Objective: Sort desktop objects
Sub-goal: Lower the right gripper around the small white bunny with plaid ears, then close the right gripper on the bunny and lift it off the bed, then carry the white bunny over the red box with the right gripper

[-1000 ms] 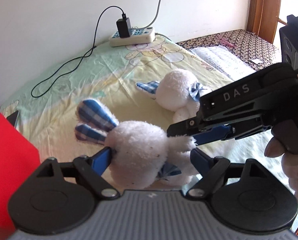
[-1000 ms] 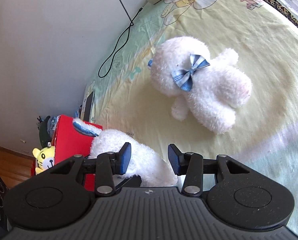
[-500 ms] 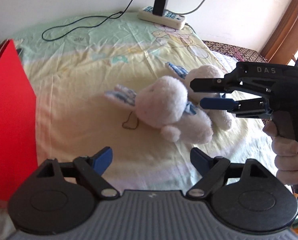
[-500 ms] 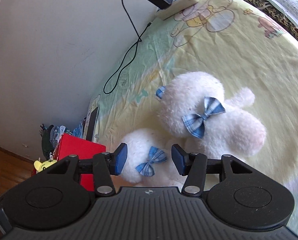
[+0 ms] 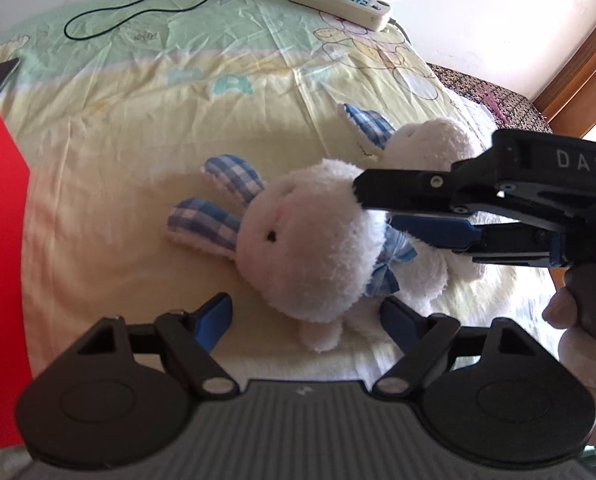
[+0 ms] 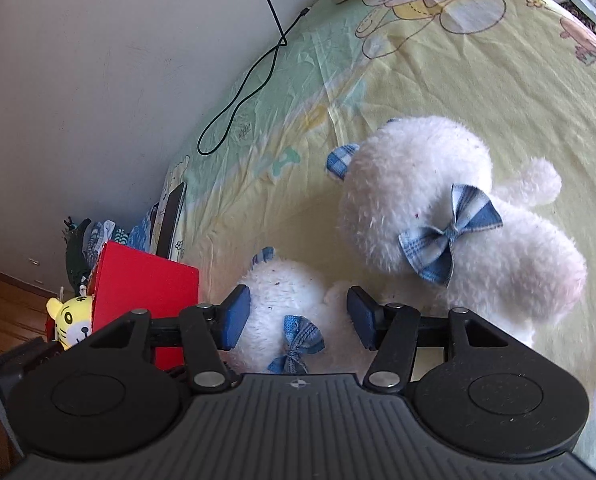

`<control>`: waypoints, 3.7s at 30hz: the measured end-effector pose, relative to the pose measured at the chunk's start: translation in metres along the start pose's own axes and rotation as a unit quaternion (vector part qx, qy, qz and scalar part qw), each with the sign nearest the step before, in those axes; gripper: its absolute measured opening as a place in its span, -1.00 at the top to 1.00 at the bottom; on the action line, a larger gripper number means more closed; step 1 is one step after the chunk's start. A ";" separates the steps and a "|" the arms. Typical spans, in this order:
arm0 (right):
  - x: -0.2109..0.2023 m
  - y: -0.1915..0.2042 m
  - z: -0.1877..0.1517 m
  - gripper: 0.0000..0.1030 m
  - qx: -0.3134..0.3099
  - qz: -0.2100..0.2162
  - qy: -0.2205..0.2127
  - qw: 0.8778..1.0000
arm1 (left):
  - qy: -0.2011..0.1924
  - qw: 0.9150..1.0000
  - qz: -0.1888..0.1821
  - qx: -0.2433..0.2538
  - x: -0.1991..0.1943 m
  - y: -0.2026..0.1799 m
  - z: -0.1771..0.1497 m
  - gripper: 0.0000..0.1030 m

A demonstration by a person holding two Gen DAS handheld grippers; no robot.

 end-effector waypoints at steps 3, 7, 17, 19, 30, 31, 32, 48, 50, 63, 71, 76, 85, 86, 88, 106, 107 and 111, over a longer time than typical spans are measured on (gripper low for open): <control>-0.005 -0.001 -0.005 -0.12 0.037 0.012 0.003 0.999 | 0.001 1.000 -0.013 0.001 -0.008 0.002 -0.001 -0.52; -0.012 0.012 -0.022 -0.12 0.041 0.026 0.026 0.998 | -0.016 0.999 -0.007 0.030 -0.029 -0.004 -0.007 -0.42; -0.022 0.021 -0.039 0.01 0.054 0.057 0.042 0.996 | -0.028 0.999 0.004 0.016 -0.050 0.016 -0.017 -0.55; -0.023 0.023 -0.032 -0.06 0.021 0.021 0.026 0.999 | -0.023 1.000 -0.002 0.005 -0.044 0.018 -0.012 -0.55; 0.005 0.026 -0.008 -0.16 -0.124 -0.066 0.032 0.990 | 0.005 0.999 -0.047 -0.018 -0.014 0.005 0.010 -0.55; 0.007 0.025 -0.007 -0.20 -0.130 -0.065 0.033 0.989 | 0.005 0.999 -0.051 -0.016 -0.013 0.003 0.011 -0.55; 0.009 0.025 -0.005 -0.23 -0.133 -0.064 0.033 0.989 | 0.004 0.999 -0.049 -0.013 -0.011 0.000 0.013 -0.55; -0.001 0.006 -0.010 -0.19 -0.001 -0.014 0.058 0.998 | 0.024 0.997 -0.072 0.008 -0.005 -0.012 0.019 -0.20; -0.002 0.009 -0.017 -0.18 0.010 -0.012 0.069 0.997 | 0.024 0.997 -0.064 0.018 -0.012 -0.013 0.015 -0.20; 0.005 0.038 -0.104 -0.21 0.019 0.011 0.184 0.983 | 0.057 0.994 -0.048 0.081 -0.065 0.010 -0.072 -0.22; -0.004 0.043 -0.100 -0.22 0.000 0.000 0.152 0.988 | 0.033 0.998 -0.027 0.035 -0.082 0.041 -0.085 -0.45; 0.010 0.041 -0.093 -0.22 -0.008 0.013 0.152 0.988 | 0.018 0.999 -0.015 0.029 -0.081 0.041 -0.081 -0.40; 0.033 0.042 -0.102 -0.20 -0.018 0.021 0.172 0.985 | 0.042 0.998 -0.034 -0.010 -0.062 0.034 -0.080 -0.31; 0.029 0.043 -0.102 -0.19 -0.019 0.023 0.174 0.984 | 0.042 0.999 -0.034 -0.004 -0.064 0.033 -0.080 -0.31; 0.021 0.045 -0.102 -0.18 -0.025 0.024 0.172 0.985 | 0.039 0.999 -0.036 0.010 -0.069 0.026 -0.080 -0.30; -0.006 0.180 -0.071 -0.18 -0.172 0.115 -0.028 0.978 | -0.197 0.966 0.065 0.153 -0.198 0.048 -0.005 -0.35; 0.002 0.189 -0.070 -0.17 -0.178 0.121 -0.034 0.976 | -0.208 0.961 0.082 0.160 -0.202 0.058 -0.002 -0.37; 0.043 0.218 -0.071 -0.17 -0.194 0.143 -0.055 0.969 | -0.237 0.945 0.141 0.173 -0.211 0.099 0.007 -0.39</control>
Point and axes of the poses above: each gripper's, at about its wrist camera, not at the fingertips, and x roughly the way its jaws point, y to its left, z to its top, the point moved 3 cm from there along x, roughly the way its jaws point, and after that the axes turned 10 degrees about z, right-handed, at the moved point
